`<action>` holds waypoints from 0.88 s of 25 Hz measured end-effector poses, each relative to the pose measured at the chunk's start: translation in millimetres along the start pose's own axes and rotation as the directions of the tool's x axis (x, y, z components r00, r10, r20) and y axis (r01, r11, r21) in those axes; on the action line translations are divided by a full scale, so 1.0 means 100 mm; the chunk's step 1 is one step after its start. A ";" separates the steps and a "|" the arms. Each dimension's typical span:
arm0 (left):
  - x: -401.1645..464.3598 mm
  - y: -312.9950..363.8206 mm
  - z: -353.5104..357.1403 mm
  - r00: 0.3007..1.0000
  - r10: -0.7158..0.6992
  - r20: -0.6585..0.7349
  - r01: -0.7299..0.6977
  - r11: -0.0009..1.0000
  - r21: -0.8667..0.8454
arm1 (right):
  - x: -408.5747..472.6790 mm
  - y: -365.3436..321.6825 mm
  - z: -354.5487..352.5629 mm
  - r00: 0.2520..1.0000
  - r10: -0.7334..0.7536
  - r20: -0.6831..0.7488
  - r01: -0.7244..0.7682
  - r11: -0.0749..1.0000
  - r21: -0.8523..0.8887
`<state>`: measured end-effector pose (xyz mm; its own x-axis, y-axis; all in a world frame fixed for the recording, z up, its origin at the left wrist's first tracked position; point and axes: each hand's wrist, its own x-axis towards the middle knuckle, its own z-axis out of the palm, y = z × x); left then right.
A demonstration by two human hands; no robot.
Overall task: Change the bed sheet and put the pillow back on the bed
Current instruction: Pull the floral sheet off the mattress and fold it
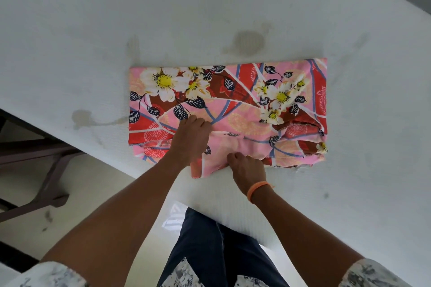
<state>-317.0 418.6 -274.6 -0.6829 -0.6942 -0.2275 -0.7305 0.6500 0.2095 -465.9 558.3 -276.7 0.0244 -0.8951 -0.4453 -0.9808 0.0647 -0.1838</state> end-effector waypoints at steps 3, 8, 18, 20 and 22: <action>0.05 -0.03 -0.24 0.977 -0.190 -0.097 0.157 0.947 -0.279 | 0.33 -0.01 -0.31 0.993 0.062 0.103 -0.095 0.933 0.346; 0.06 -0.06 -0.54 0.948 -0.293 -0.128 0.171 0.803 -0.571 | 0.82 0.10 -0.66 0.944 0.319 -0.080 -0.161 0.660 0.734; -0.43 -0.08 0.02 0.983 0.176 -0.051 -0.177 0.984 -0.015 | 0.38 -0.21 -0.33 0.990 -0.030 0.136 0.037 0.998 -0.049; -0.50 -0.15 0.11 0.982 0.189 -0.012 -0.188 0.981 0.039 | 0.35 -0.19 -0.41 1.000 -0.011 -0.007 0.011 1.000 -0.011; -0.54 -0.19 0.15 0.985 0.172 -0.015 -0.172 0.984 0.037 | 0.31 -0.08 -0.47 0.977 0.066 -0.202 -0.070 0.998 -0.011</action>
<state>-266.1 447.9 -280.2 -0.7984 -0.5765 -0.1738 -0.6019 0.7705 0.2097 -466.0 509.3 -248.2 -0.0800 -0.9595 -0.2700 -0.9823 0.1220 -0.1425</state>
